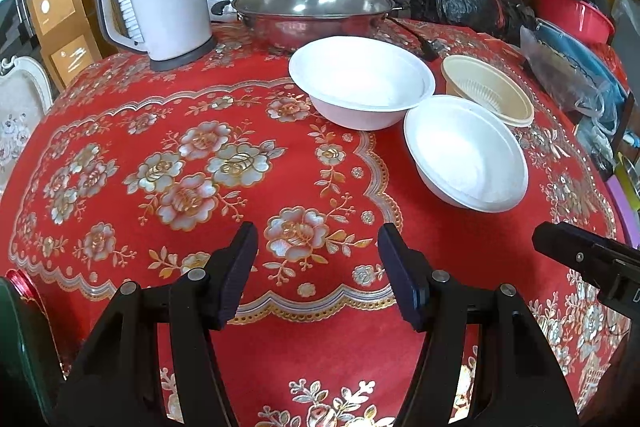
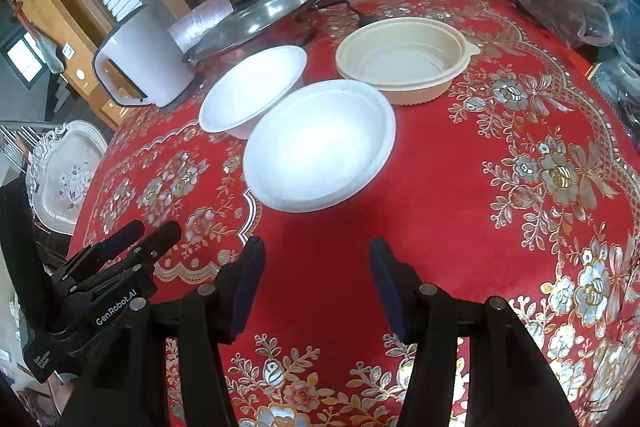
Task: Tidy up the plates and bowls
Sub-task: 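Withdraw both tools and move them toward the white plates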
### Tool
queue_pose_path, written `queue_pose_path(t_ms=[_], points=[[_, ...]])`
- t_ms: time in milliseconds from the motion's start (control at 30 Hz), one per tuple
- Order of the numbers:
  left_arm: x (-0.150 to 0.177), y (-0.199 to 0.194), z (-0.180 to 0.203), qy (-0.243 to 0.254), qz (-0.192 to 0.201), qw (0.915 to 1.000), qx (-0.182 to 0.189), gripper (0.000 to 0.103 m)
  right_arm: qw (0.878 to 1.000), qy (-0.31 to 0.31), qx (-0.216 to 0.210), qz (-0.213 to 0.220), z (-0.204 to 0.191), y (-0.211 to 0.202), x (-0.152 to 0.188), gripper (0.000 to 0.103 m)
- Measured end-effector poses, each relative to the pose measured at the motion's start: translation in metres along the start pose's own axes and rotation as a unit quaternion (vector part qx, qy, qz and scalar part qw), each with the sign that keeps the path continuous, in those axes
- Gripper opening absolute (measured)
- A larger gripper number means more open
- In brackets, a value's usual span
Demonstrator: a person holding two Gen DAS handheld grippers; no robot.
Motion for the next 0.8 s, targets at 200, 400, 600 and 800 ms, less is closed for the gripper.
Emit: queue_pose_path(t_ms=[200, 400, 600, 800], points=[[-0.003, 0.007, 0.004, 0.003, -0.002, 1.0000, -0.005, 0.063, 1.000, 0.010, 0.003, -0.001, 0.011, 0.004, -0.005, 0.055], [-0.007, 0.016, 0.008, 0.002, -0.007, 1.0000, -0.006, 0.063, 1.000, 0.016, 0.009, 0.002, 0.020, 0.006, -0.012, 0.055], [-0.014, 0.021, 0.012, -0.002, -0.011, 0.9999, -0.003, 0.063, 1.000, 0.024, 0.016, 0.001, 0.031, 0.010, -0.019, 0.056], [-0.025, 0.027, 0.020, -0.002, -0.019, 0.9998, 0.002, 0.063, 0.999, 0.030, 0.023, -0.002, 0.041, 0.017, -0.027, 0.057]])
Point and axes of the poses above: each gripper's, at about its wrist camera, not at the fingertips, and y roughly the way its jaws point, z to its right, x to its underside, the point moved 3 cm from there along y, roughly the way its jaws point, and after that the axes turned 9 degrees about -y, right-handed, at the moved point
